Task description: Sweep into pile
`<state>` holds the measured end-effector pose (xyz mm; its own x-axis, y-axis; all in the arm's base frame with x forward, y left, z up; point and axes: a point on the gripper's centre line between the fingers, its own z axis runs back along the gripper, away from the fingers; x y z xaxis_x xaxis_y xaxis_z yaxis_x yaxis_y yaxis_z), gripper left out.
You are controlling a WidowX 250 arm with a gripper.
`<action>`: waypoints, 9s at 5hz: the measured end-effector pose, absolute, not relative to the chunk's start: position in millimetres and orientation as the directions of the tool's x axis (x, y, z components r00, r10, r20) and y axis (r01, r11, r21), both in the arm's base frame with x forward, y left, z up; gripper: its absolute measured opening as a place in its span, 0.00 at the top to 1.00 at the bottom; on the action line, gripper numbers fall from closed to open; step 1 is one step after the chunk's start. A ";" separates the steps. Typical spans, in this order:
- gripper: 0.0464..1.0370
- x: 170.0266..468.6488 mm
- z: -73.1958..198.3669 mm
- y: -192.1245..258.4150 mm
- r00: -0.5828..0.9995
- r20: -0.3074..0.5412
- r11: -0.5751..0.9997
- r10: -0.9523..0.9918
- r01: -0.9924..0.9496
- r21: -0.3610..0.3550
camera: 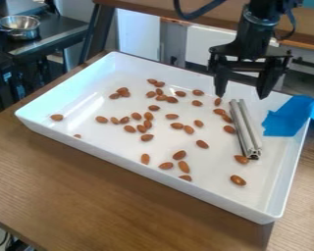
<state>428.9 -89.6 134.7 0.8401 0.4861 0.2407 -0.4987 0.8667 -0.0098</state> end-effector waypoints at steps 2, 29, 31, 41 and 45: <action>0.04 435.9 104.4 -93.9 0.838 0.205 0.856 0.506 -0.517 0.001; 0.67 417.4 135.7 -38.9 0.815 0.195 0.829 0.546 -0.490 -0.270; 0.67 417.1 114.4 -105.7 0.819 0.198 0.834 0.538 -0.485 -0.262; 0.67 371.9 54.4 -81.0 0.925 0.271 0.963 0.267 -0.244 -0.115; 0.67 359.5 50.7 9.8 0.927 0.326 0.982 0.185 -0.183 -0.037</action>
